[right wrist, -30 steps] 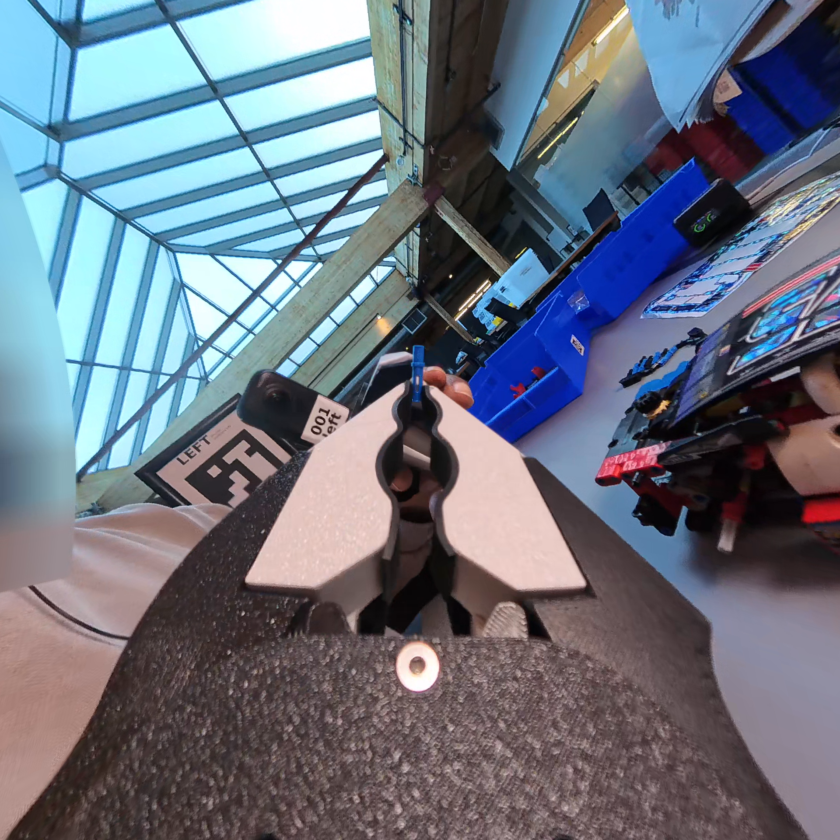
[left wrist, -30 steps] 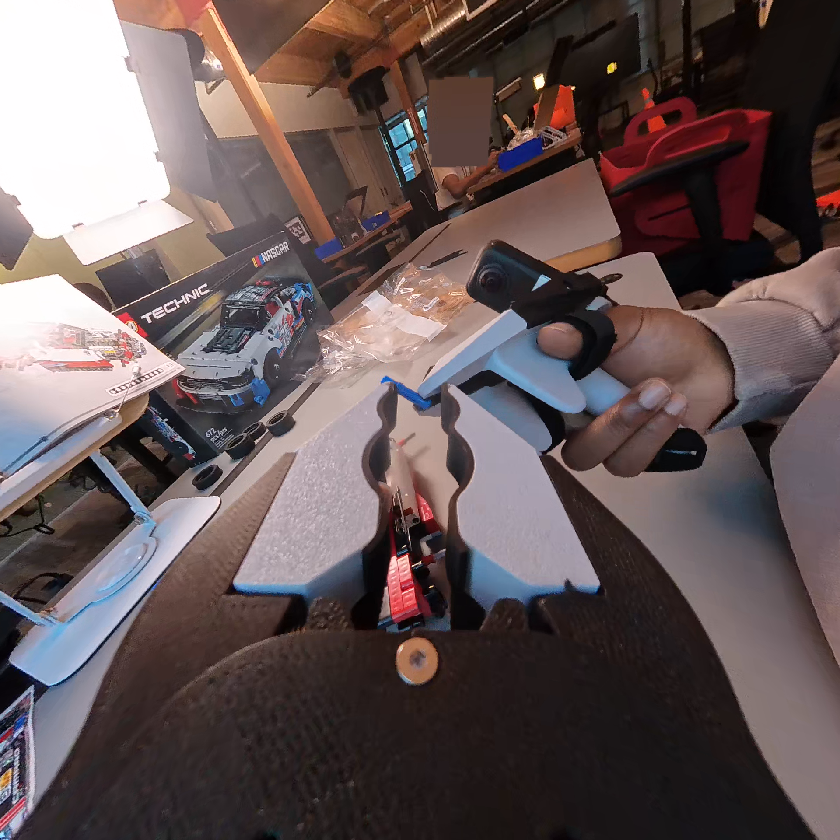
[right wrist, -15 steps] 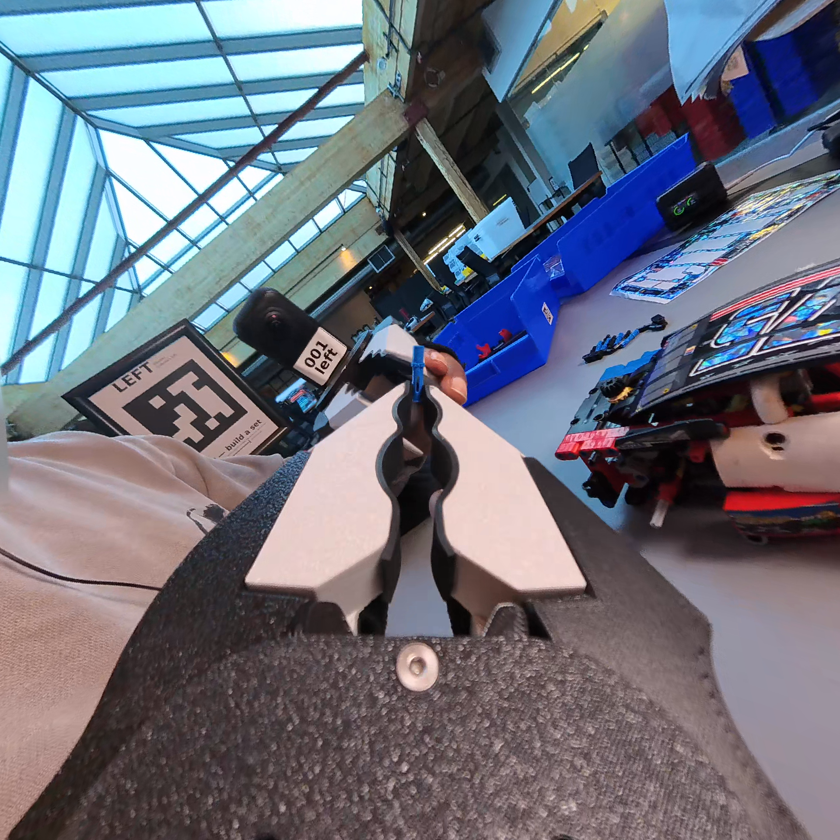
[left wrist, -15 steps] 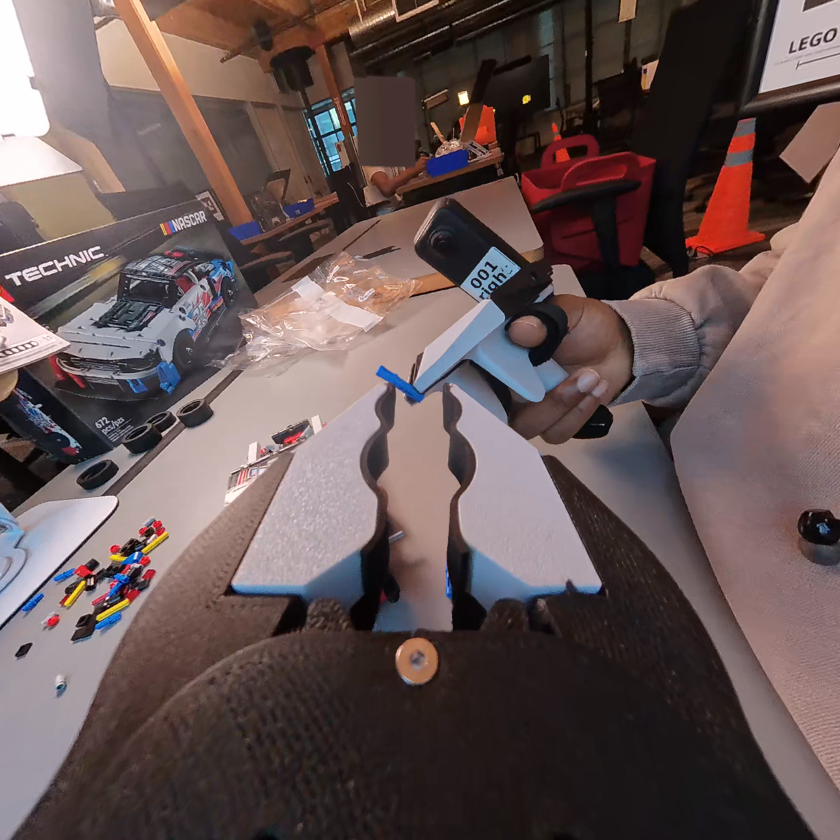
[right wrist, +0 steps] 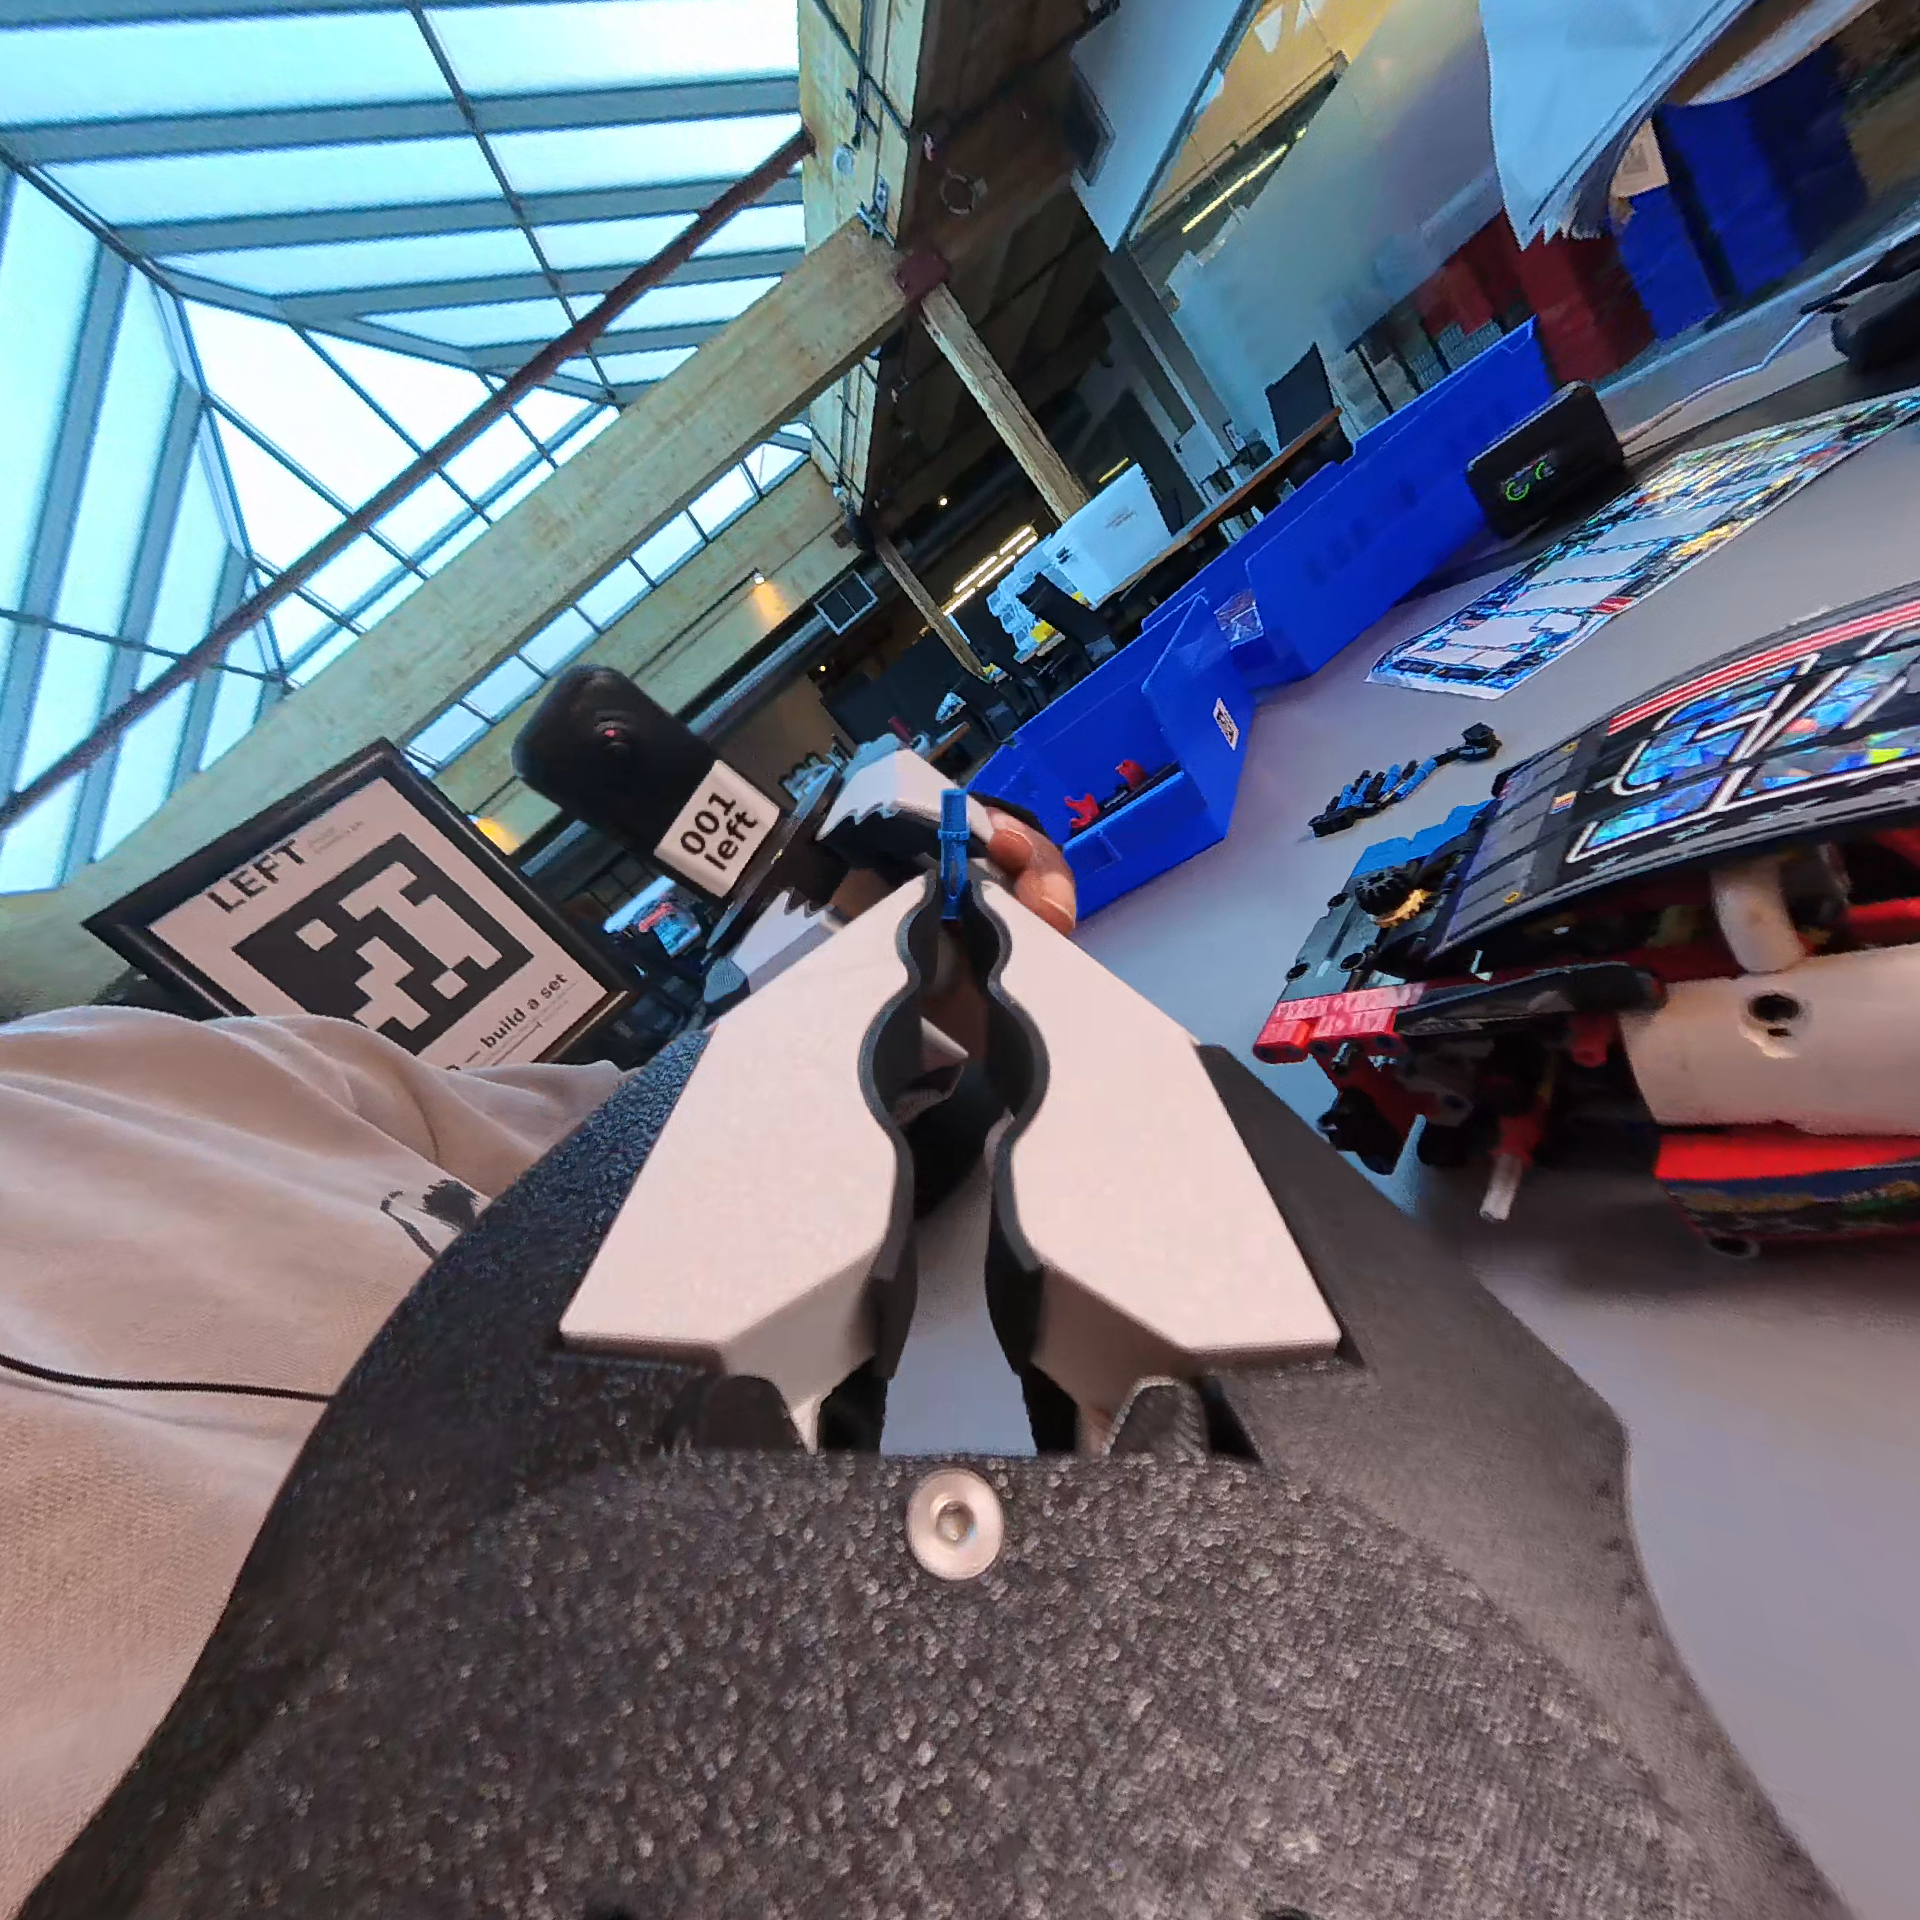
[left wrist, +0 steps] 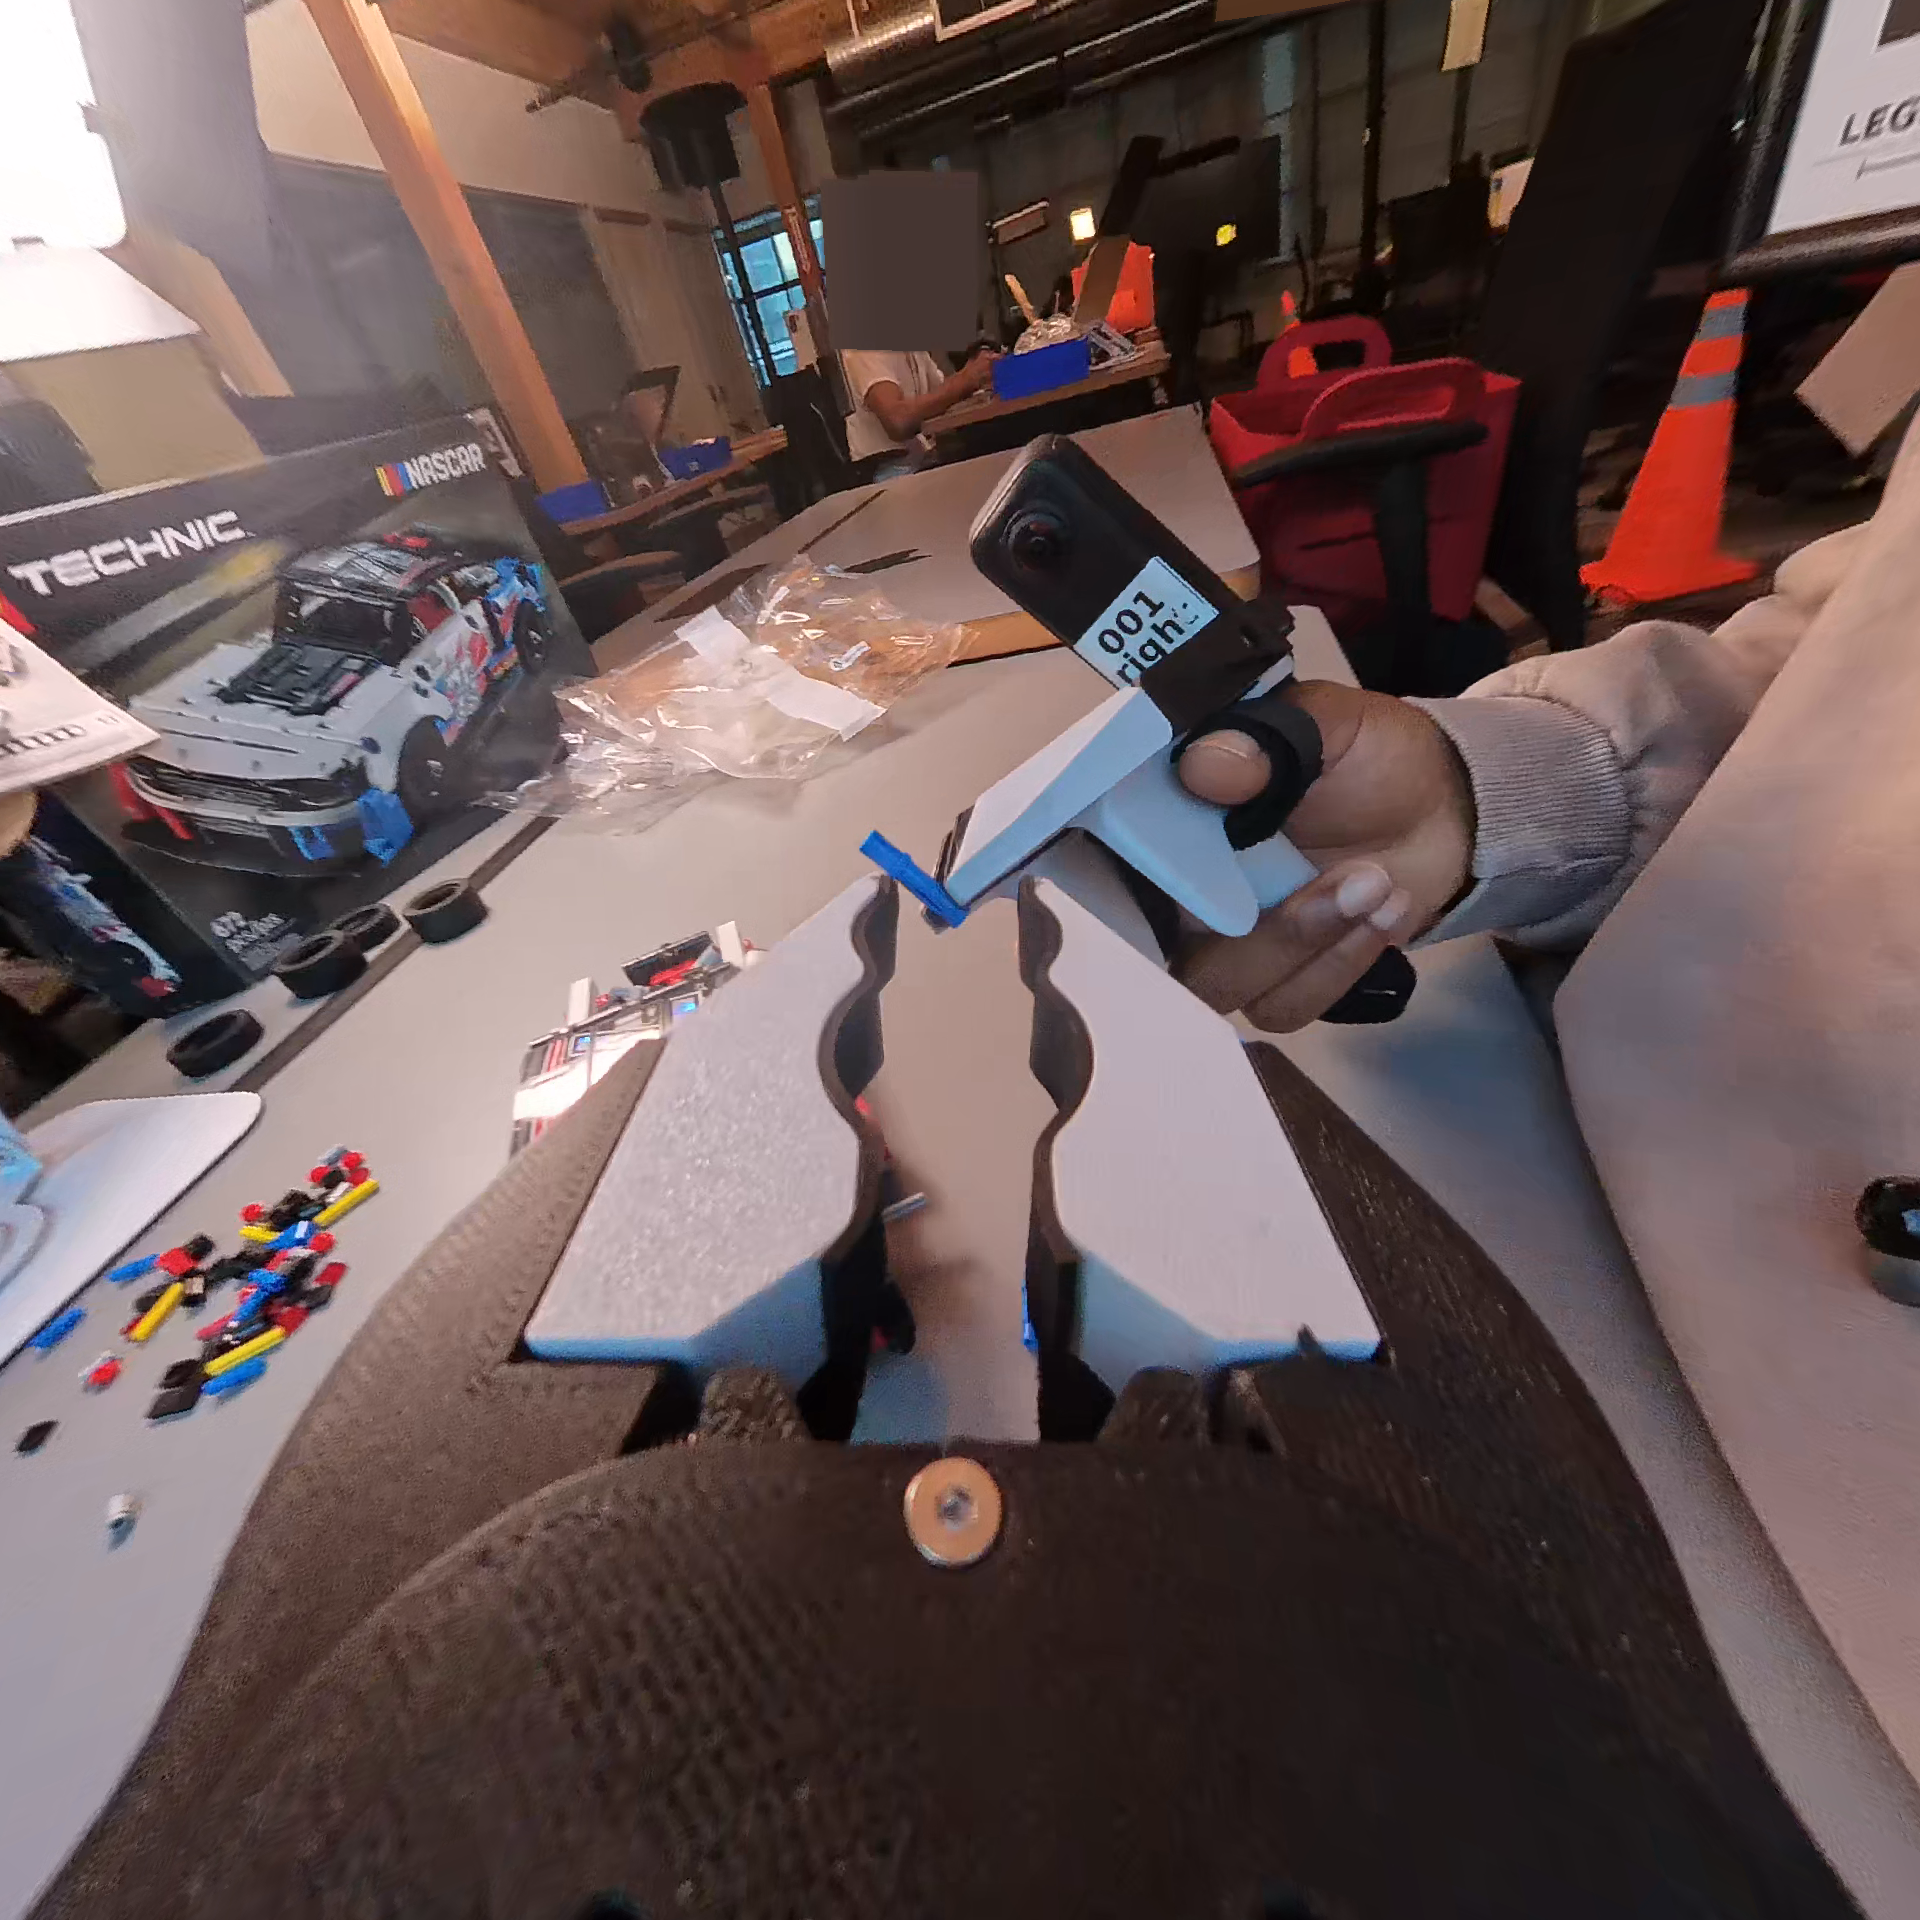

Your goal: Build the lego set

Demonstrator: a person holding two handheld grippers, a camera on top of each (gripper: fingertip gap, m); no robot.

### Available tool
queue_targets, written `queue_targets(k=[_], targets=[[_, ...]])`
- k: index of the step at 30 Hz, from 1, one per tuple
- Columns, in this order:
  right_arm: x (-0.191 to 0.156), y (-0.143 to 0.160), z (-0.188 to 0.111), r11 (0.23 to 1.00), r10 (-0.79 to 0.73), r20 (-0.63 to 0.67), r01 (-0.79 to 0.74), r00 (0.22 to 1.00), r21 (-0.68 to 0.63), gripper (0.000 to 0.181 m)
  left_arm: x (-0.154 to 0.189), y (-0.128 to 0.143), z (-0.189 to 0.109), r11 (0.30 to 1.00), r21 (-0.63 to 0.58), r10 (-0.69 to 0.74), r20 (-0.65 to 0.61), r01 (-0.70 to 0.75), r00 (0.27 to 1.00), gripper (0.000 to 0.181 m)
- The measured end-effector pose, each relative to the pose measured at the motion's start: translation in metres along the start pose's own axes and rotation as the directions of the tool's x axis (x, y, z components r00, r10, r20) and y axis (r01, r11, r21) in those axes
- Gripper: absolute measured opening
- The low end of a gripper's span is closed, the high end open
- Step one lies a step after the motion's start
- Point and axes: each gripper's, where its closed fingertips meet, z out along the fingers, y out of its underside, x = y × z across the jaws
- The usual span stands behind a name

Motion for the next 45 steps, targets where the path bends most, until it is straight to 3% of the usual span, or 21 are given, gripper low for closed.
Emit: queue_targets(k=[7,14,19,23,28,32,36,41,45], targets=[[0.002,0.003,0.002,0.991,0.13,0.045,-0.131,0.991,0.022,0.001,-0.004,0.008,0.001,0.975,-0.09,0.21,0.087,-0.202,0.974,0.009],[0.018,0.02,-0.002,0.99,0.025,-0.086,-0.036,0.996,-0.134,0.004,0.0,0.031,0.004,0.905,-0.23,0.382,0.062,-0.359,0.922,0.008],[0.044,0.031,-0.012,0.952,-0.135,-0.246,0.057,0.96,-0.3,0.021,0.002,0.053,0.009,0.916,-0.265,0.317,0.022,-0.3,0.948,0.006],[0.059,0.036,-0.016,0.927,-0.201,-0.294,0.084,0.935,-0.365,0.021,0.001,0.069,0.014,0.935,-0.293,0.209,-0.005,-0.201,0.978,0.006],[0.055,0.032,-0.015,0.941,-0.167,-0.251,0.078,0.953,-0.33,0.017,-0.003,0.07,0.013,0.963,-0.264,0.056,-0.012,-0.057,0.998,0.002],[0.054,0.035,-0.016,0.945,-0.131,-0.228,0.052,0.965,-0.322,0.012,-0.004,0.068,0.011,0.967,-0.252,0.022,-0.012,-0.024,1.0,0.002],[0.045,0.027,-0.016,0.946,-0.167,-0.181,0.106,0.969,-0.306,0.019,-0.002,0.07,0.01,0.962,-0.27,0.045,-0.028,-0.051,0.999,0.002],[0.041,0.035,-0.02,0.814,-0.452,-0.13,0.348,0.882,-0.466,0.017,0.007,0.073,0.01,0.943,-0.304,0.119,-0.081,-0.138,0.99,0.002],[0.039,0.041,-0.021,0.737,-0.537,-0.078,0.423,0.84,-0.527,0.006,0.014,0.075,0.011,0.928,-0.321,0.162,-0.118,-0.192,0.98,0.002]])
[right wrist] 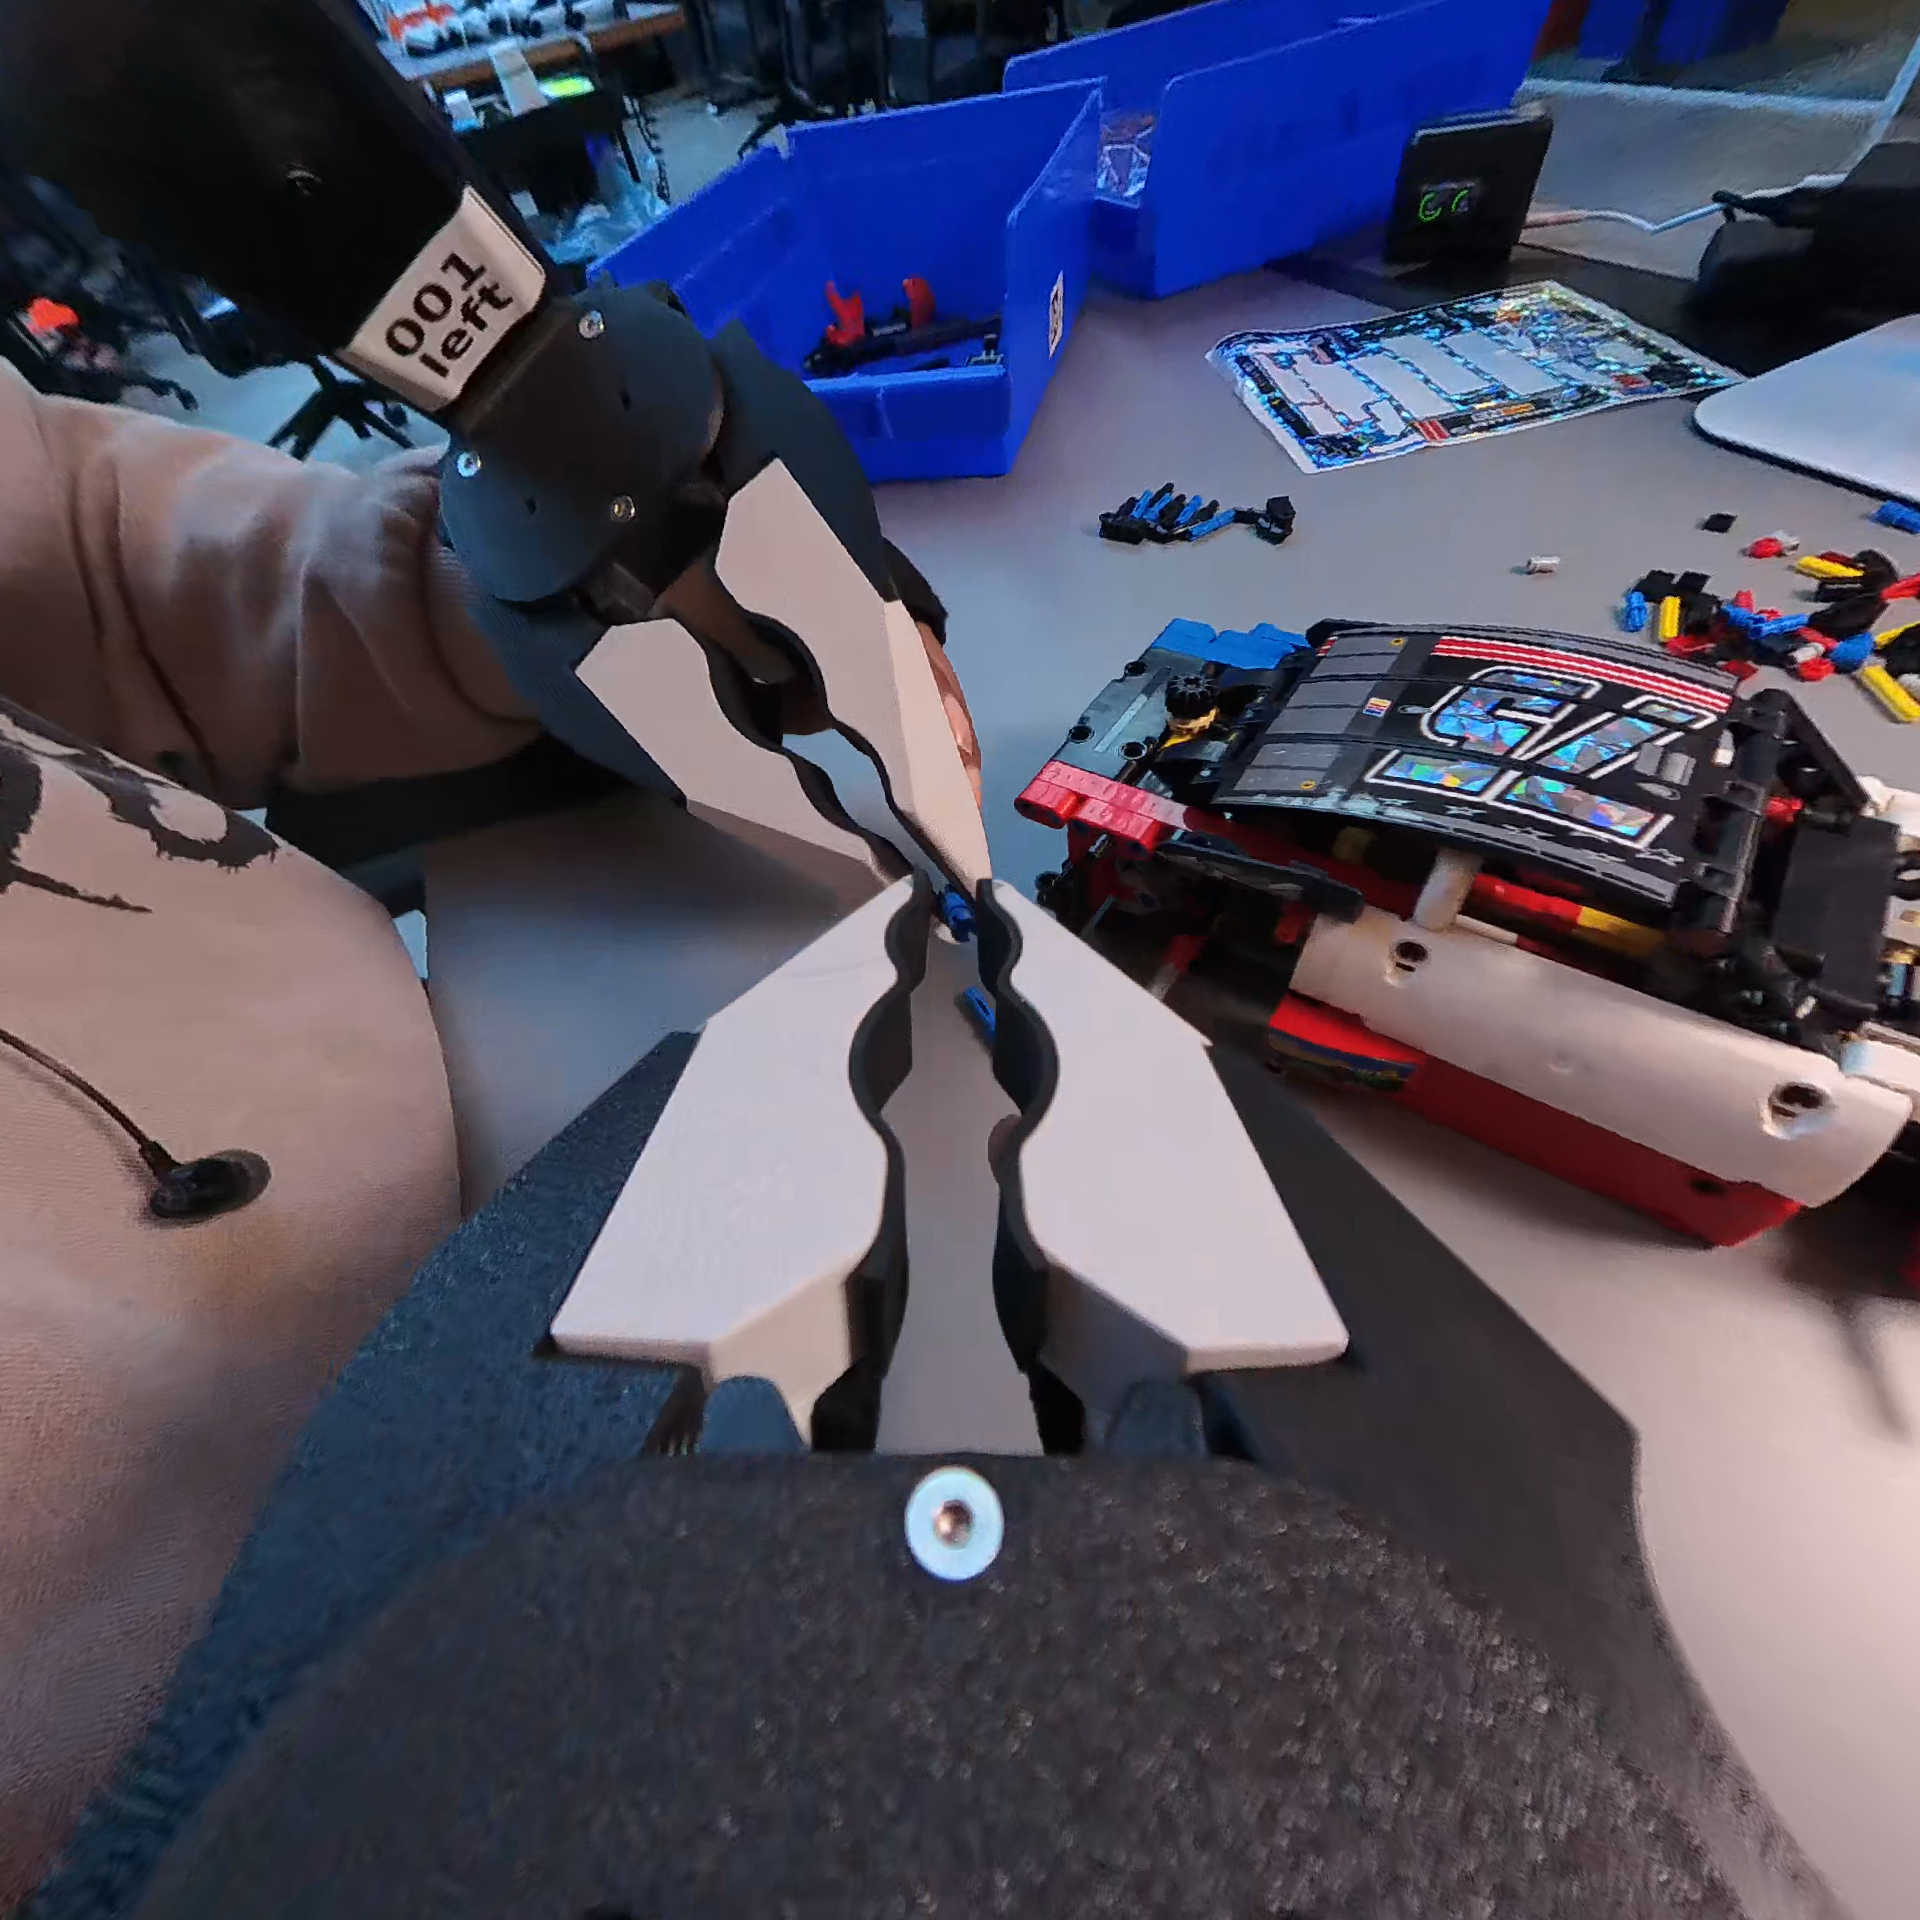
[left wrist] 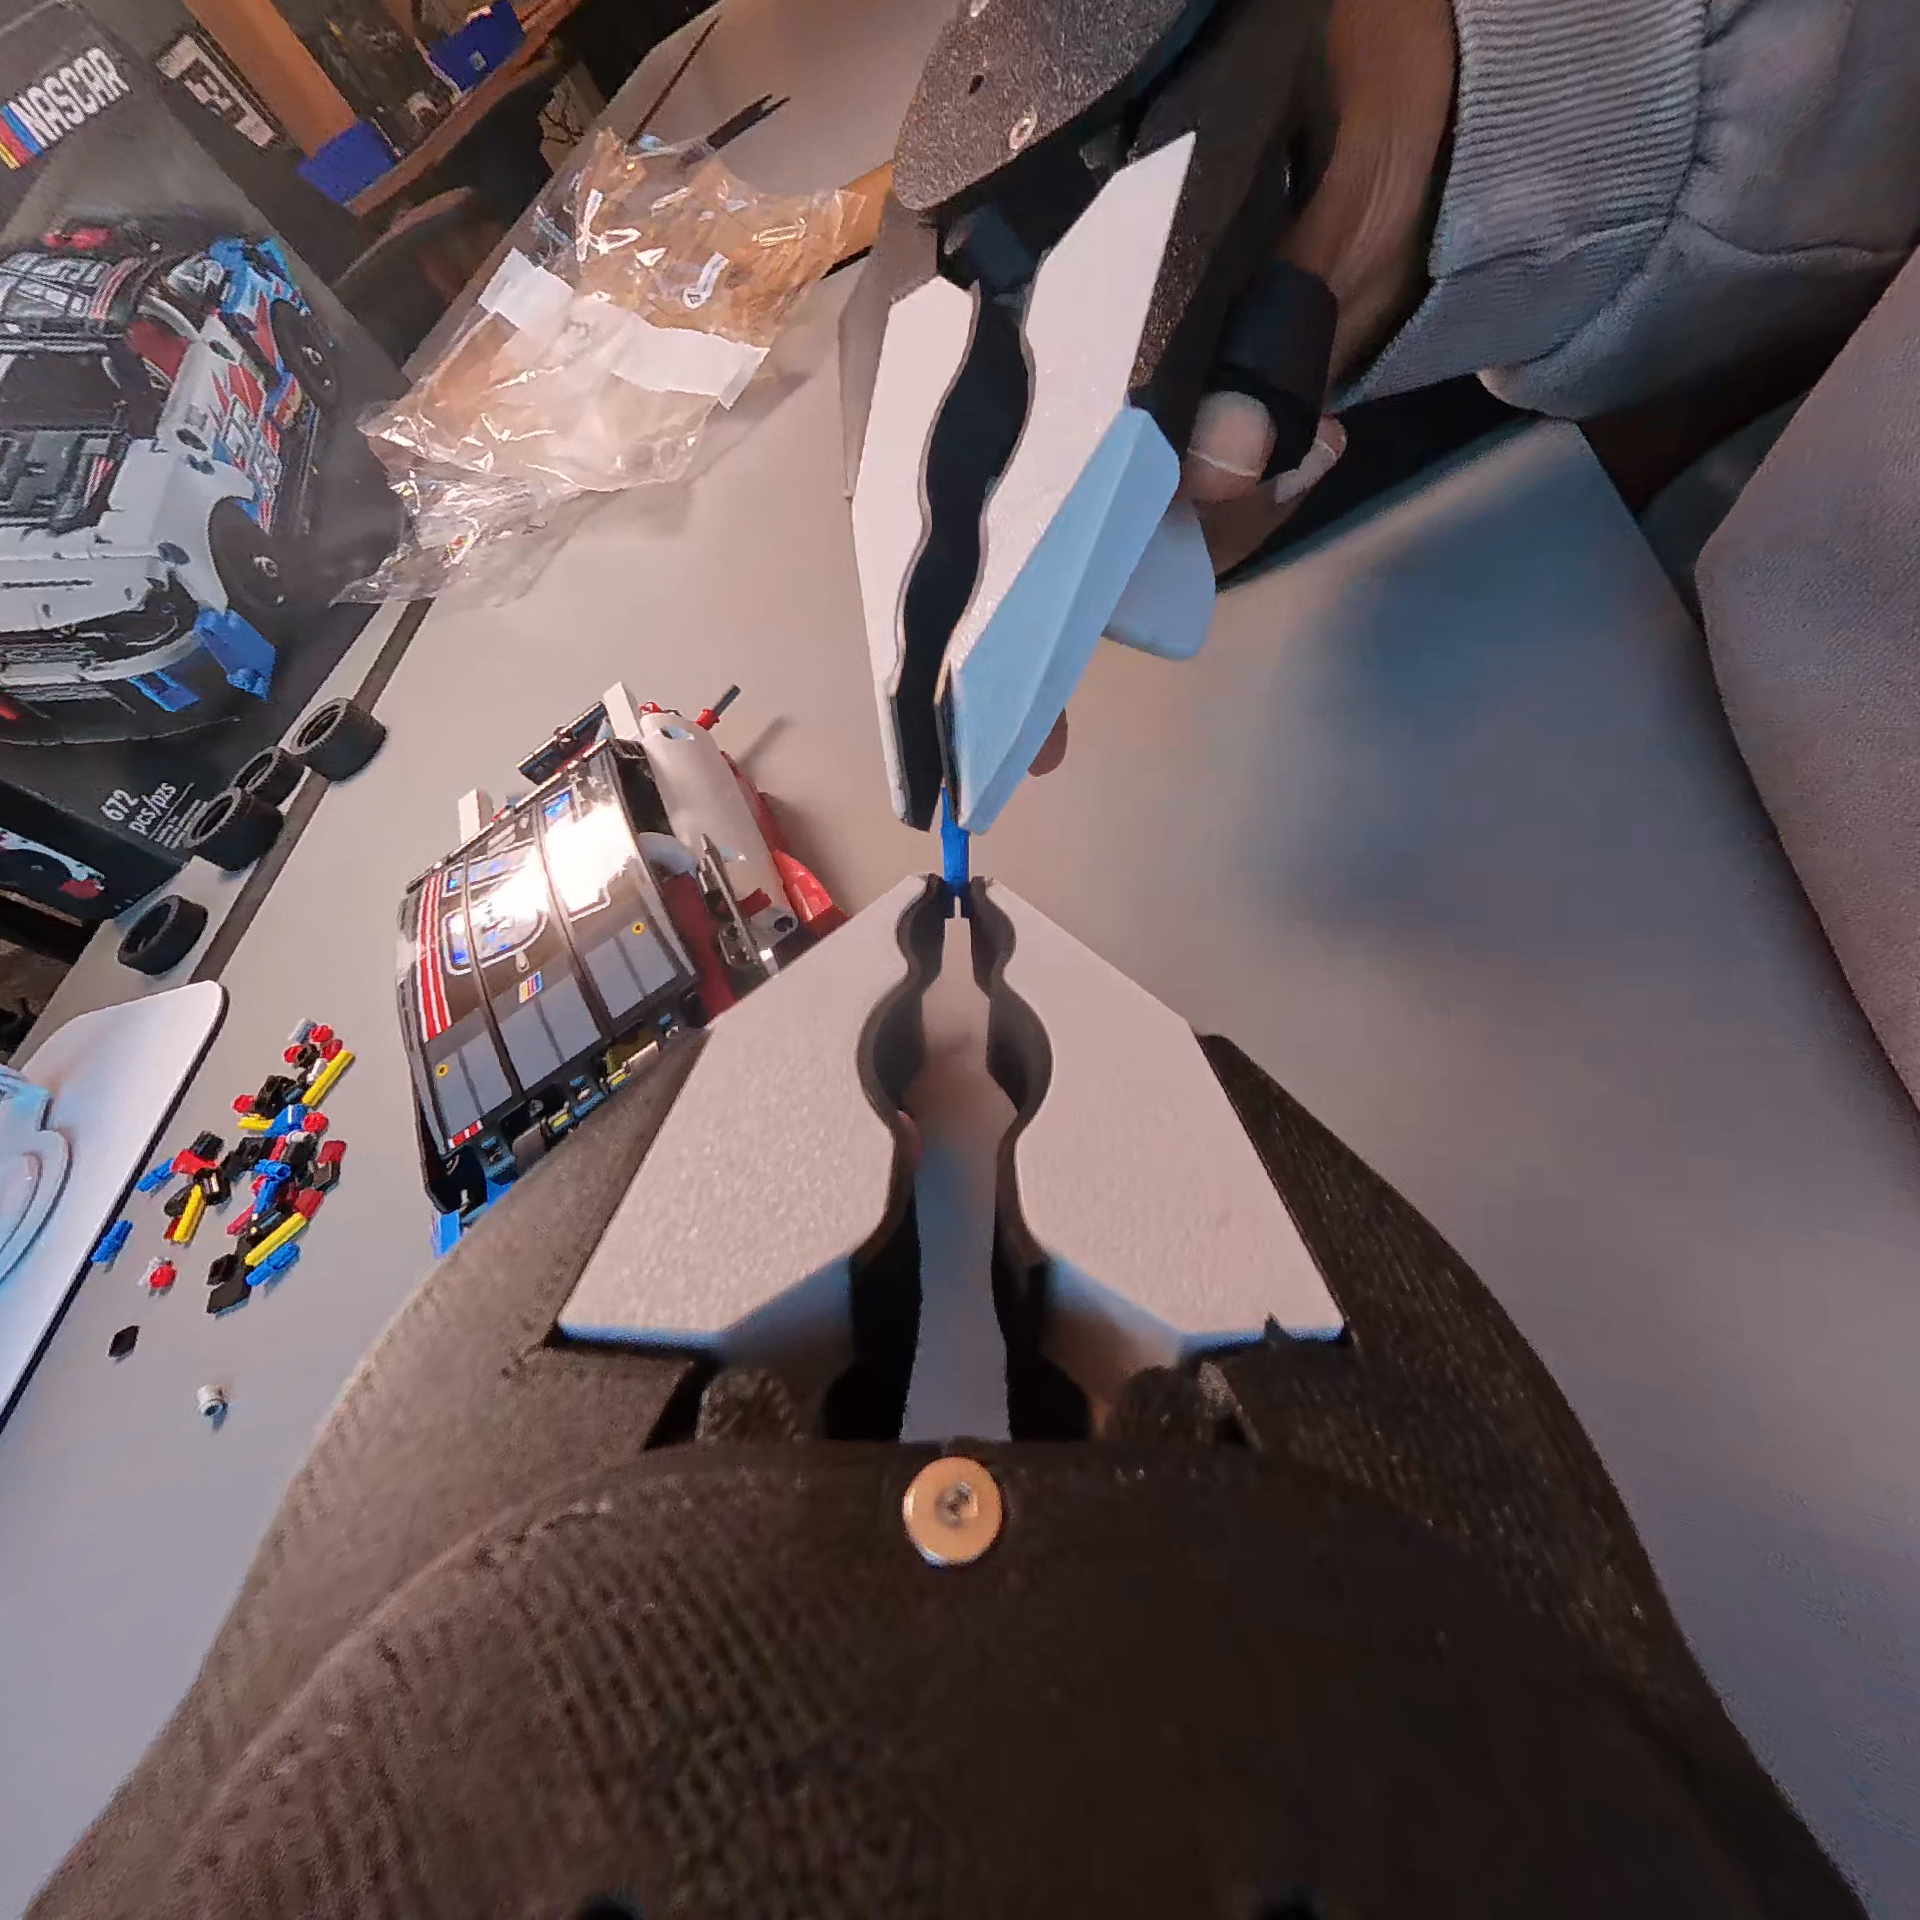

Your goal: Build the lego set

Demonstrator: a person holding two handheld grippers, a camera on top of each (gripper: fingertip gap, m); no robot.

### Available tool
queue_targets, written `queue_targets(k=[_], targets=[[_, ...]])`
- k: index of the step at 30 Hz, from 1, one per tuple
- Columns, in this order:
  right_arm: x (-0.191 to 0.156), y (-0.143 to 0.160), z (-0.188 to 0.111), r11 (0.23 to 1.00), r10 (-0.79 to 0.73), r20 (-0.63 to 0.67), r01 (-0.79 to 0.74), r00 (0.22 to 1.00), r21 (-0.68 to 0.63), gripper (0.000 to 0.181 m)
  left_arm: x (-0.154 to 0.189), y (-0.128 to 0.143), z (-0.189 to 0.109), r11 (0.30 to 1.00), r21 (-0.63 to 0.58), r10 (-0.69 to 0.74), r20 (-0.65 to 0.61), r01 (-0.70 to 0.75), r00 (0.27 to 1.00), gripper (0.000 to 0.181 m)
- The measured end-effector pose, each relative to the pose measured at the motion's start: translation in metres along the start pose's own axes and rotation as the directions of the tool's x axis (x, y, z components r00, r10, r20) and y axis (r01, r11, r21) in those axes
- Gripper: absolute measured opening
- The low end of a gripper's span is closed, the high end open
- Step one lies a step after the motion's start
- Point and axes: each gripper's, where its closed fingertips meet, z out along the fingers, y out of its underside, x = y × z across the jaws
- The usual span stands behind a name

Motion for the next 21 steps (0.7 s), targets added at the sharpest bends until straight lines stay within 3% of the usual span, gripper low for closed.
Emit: queue_targets(k=[7,21], targets=[[-0.0018,0.0099,0.001,0.995,-0.058,0.005,0.058,0.998,-0.079,0.005,0.0025,-0.0031,-0.0003,0.998,-0.015,0.053,0.009,-0.053,0.999,0.002],[-0.004,0.0114,0.0014,0.992,-0.106,-0.006,0.106,0.994,-0.075,0.003,0.0062,-0.0025,0.0021,0.996,-0.036,0.087,-0.005,-0.087,0.996,0.002]])
